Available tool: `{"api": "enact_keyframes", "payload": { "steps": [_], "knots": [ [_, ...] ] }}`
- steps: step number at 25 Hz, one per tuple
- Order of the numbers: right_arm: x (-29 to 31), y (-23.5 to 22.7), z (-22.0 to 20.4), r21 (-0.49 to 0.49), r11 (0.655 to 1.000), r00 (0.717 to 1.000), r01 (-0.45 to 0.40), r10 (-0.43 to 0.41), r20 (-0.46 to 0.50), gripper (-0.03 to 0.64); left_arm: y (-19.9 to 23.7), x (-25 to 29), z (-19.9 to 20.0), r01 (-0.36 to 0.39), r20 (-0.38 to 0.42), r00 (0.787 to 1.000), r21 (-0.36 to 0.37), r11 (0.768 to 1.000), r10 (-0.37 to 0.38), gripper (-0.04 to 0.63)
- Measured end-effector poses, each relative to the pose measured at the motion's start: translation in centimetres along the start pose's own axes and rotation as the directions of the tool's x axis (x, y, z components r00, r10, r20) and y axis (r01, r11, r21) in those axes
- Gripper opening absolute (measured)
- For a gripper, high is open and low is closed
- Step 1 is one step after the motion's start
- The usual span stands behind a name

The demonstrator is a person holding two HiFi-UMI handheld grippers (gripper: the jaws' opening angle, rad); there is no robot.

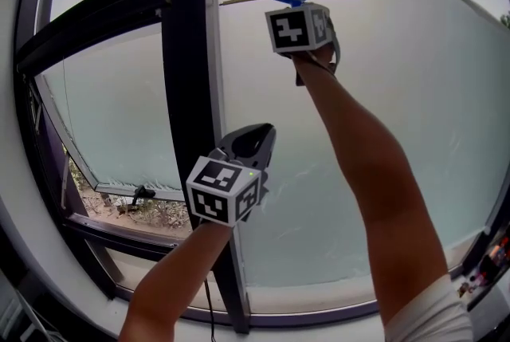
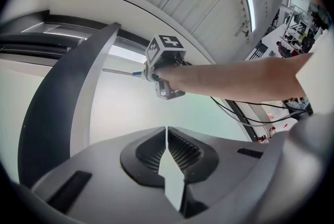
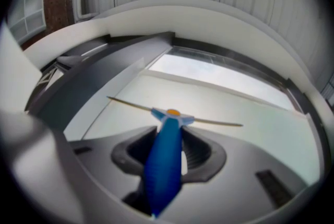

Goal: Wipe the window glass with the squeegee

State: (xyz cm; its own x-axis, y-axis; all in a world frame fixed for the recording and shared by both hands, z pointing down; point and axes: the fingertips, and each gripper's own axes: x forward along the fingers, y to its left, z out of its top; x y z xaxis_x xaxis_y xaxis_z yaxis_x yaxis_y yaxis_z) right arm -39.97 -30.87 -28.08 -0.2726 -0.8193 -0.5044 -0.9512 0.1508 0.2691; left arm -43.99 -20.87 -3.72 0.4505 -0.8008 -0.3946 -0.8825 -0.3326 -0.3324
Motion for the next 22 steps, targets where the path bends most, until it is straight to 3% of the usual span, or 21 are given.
{"api": "enact_keyframes", "payload": {
  "steps": [11,22],
  "knots": [
    [1.4,0.4,2.2,-0.016,0.999,0.999,0.041,-0.041,0.016,0.155,0.1,0.2,-0.8,0.003,-0.019,1.0,-0.011,1.0,-0.003,0.034],
    [0.7,1.0,0.3,-0.013,0.999,0.998,0.042,-0.042,-0.035,0.155,-1.6,-0.6,-1.5,0.038,-0.026,0.999,-0.033,0.999,-0.038,0.034]
  ]
}}
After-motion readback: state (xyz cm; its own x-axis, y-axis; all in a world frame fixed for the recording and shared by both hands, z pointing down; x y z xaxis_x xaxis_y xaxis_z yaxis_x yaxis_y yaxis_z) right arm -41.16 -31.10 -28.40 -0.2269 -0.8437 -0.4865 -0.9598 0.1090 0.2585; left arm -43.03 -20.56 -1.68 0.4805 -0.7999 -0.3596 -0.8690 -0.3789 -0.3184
